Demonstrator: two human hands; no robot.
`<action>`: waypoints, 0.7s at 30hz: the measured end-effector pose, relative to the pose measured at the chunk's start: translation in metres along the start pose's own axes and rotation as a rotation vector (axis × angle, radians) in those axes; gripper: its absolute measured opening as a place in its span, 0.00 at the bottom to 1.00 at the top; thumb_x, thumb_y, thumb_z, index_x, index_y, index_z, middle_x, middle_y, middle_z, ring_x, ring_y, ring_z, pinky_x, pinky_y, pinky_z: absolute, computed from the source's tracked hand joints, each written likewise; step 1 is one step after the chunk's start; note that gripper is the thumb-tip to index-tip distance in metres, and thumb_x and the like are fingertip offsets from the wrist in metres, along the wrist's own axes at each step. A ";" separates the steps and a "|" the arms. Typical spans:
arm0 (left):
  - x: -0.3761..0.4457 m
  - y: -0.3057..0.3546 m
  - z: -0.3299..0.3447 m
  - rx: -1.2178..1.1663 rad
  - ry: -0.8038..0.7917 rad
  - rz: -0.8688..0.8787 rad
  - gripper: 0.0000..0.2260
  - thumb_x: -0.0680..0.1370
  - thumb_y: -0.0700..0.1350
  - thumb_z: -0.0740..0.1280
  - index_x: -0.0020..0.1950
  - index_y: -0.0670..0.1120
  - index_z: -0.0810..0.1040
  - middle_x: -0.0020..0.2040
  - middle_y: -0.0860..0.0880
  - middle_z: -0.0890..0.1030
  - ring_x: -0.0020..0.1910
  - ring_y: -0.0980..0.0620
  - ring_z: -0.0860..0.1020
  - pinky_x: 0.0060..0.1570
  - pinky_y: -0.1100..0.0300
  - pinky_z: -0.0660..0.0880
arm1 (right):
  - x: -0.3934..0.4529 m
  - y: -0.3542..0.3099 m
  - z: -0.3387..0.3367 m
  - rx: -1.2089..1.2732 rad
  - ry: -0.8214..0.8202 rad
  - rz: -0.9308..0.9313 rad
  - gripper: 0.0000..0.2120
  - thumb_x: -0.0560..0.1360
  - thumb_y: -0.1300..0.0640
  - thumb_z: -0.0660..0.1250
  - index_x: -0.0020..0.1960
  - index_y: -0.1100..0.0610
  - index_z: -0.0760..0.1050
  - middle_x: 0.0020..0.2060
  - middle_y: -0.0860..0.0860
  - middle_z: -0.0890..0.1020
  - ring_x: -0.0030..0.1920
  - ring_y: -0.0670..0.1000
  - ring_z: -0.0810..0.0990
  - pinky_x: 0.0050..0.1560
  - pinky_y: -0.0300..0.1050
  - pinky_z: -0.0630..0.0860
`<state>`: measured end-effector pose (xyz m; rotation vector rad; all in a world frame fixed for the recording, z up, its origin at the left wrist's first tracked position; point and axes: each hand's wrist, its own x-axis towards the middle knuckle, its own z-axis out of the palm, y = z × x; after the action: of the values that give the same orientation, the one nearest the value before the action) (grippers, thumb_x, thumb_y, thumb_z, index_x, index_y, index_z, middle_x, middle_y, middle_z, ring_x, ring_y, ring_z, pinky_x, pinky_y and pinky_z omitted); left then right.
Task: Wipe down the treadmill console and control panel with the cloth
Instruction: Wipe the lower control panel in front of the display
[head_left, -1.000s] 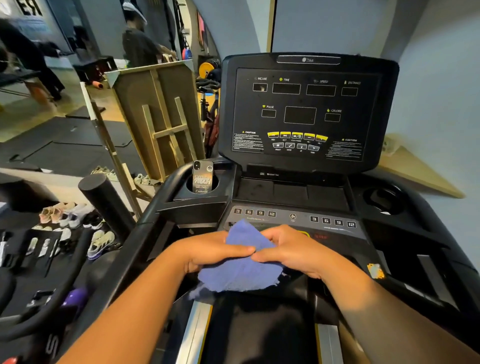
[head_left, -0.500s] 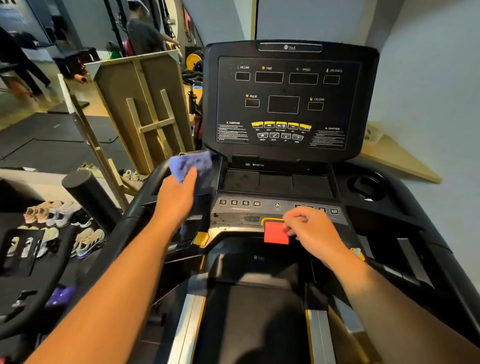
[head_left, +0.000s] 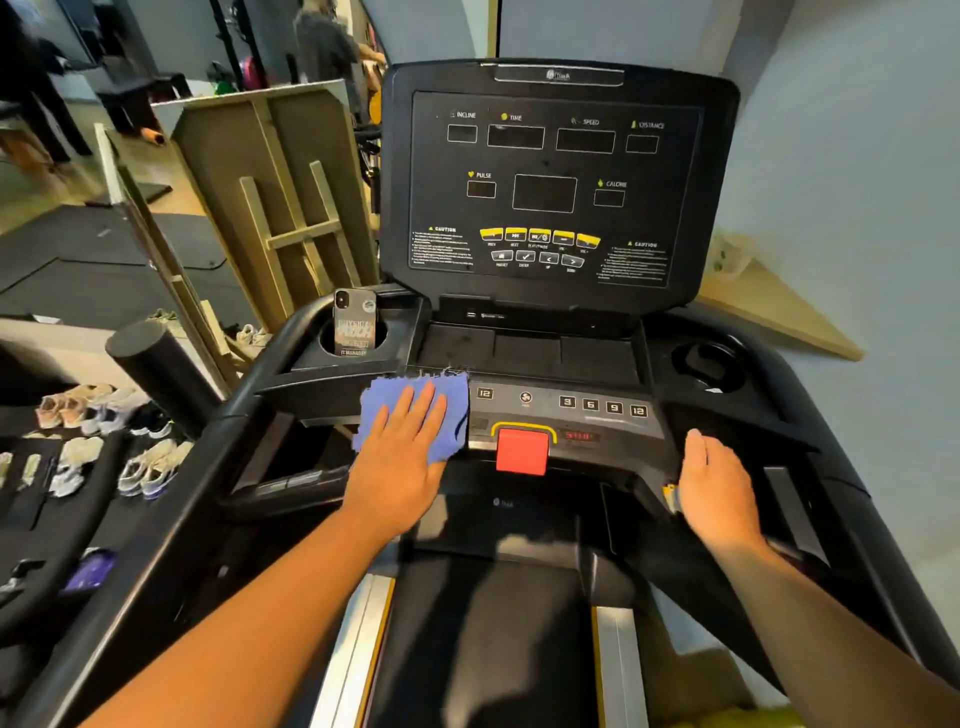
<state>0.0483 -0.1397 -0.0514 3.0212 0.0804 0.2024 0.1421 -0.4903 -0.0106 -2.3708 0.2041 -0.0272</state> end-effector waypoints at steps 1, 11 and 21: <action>-0.009 0.001 0.004 0.002 0.004 -0.005 0.31 0.81 0.55 0.49 0.83 0.47 0.48 0.84 0.47 0.49 0.83 0.45 0.47 0.80 0.43 0.51 | -0.001 0.008 0.000 -0.025 -0.023 0.046 0.26 0.83 0.45 0.46 0.61 0.60 0.75 0.59 0.61 0.78 0.63 0.61 0.74 0.65 0.57 0.67; 0.029 0.013 -0.011 -0.036 0.000 -0.138 0.35 0.78 0.58 0.43 0.83 0.45 0.52 0.84 0.46 0.49 0.83 0.42 0.48 0.79 0.43 0.49 | 0.004 0.030 -0.015 -0.403 -0.277 0.128 0.28 0.84 0.46 0.41 0.74 0.60 0.64 0.68 0.62 0.72 0.68 0.62 0.69 0.68 0.56 0.64; -0.018 0.019 0.006 -0.030 0.004 -0.058 0.32 0.81 0.55 0.47 0.83 0.47 0.47 0.84 0.47 0.48 0.83 0.46 0.45 0.80 0.44 0.47 | 0.013 0.034 -0.019 -0.523 -0.389 0.016 0.23 0.84 0.53 0.42 0.78 0.54 0.53 0.70 0.58 0.71 0.68 0.59 0.69 0.69 0.55 0.65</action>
<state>0.0318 -0.1604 -0.0576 2.9844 0.1629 0.2021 0.1487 -0.5296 -0.0214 -2.8270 0.0422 0.5526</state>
